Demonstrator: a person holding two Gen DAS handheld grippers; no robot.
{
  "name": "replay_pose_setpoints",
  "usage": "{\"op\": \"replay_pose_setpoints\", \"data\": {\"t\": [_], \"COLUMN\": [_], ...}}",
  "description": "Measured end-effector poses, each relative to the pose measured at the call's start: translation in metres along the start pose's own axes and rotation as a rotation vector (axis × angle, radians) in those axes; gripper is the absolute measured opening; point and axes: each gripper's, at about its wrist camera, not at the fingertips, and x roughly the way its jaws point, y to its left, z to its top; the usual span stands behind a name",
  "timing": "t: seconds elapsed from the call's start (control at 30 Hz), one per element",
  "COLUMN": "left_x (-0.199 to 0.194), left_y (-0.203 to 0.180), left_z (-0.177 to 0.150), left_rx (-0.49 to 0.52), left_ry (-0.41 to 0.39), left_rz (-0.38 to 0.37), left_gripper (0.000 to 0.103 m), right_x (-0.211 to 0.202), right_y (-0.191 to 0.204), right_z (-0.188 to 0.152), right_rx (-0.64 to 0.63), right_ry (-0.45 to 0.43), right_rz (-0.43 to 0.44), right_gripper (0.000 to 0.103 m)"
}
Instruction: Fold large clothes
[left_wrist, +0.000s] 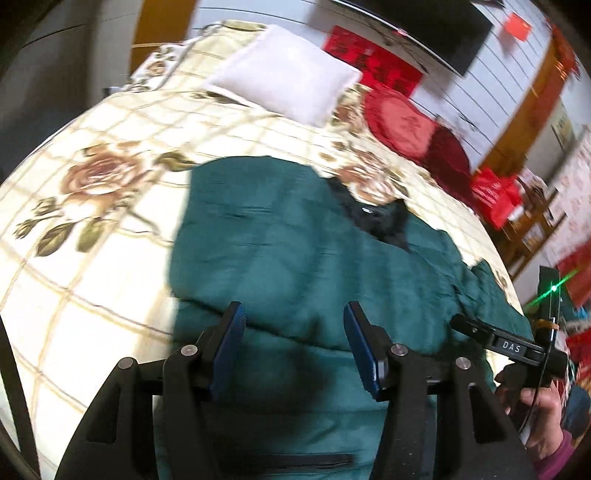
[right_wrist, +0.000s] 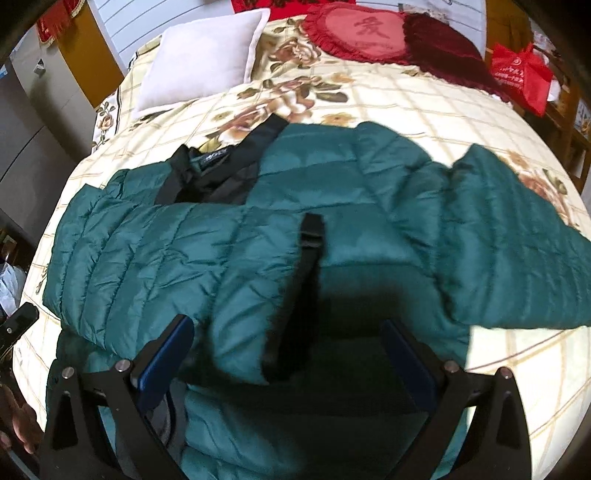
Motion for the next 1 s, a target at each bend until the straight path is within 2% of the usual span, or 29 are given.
{"op": "replay_pose_setpoints", "data": {"t": [0.07,0.17,0.23,0.4,0.53,0.7,0.87,1.0], "left_x": [-0.003,-0.001,0.001,0.006,0.01,0.019,0.024,0.027], "left_y": [0.013,0.028,0.036,0.049,0.052,0.053,0.054,0.053], "left_z": [-0.002,-0.001,-0.002,-0.005,-0.007,-0.009,-0.009,-0.009], "left_rx": [-0.011,-0.036,-0.054,-0.069,-0.083,-0.087,-0.095,-0.086], "left_ry": [-0.008,-0.006,0.001,0.008,0.012,0.03,0.038,0.041], "left_rz": [0.023,0.044,0.05,0.074,0.101,0.134,0.136,0.138], "left_gripper": [0.037,0.037,0.037,0.037,0.037,0.037,0.037,0.037], "right_x": [0.01,0.021,0.021,0.005,-0.029,-0.073,-0.09,-0.085], "right_y": [0.004,0.004,0.005,0.018,0.026,0.025,0.009,-0.003], "right_z": [0.0,-0.001,-0.002,0.002,0.012,0.036,0.055,0.062], "right_rx": [0.005,0.025,0.032,-0.053,-0.124,-0.166,-0.138,-0.123], "right_ry": [0.015,0.024,0.002,-0.058,-0.157,-0.286,-0.32,-0.32], "right_rz": [0.021,0.054,0.079,0.081,0.08,0.028,-0.003,-0.054], "right_gripper": [0.099,0.08,0.055,0.019,0.015,0.014,0.014,0.014]}}
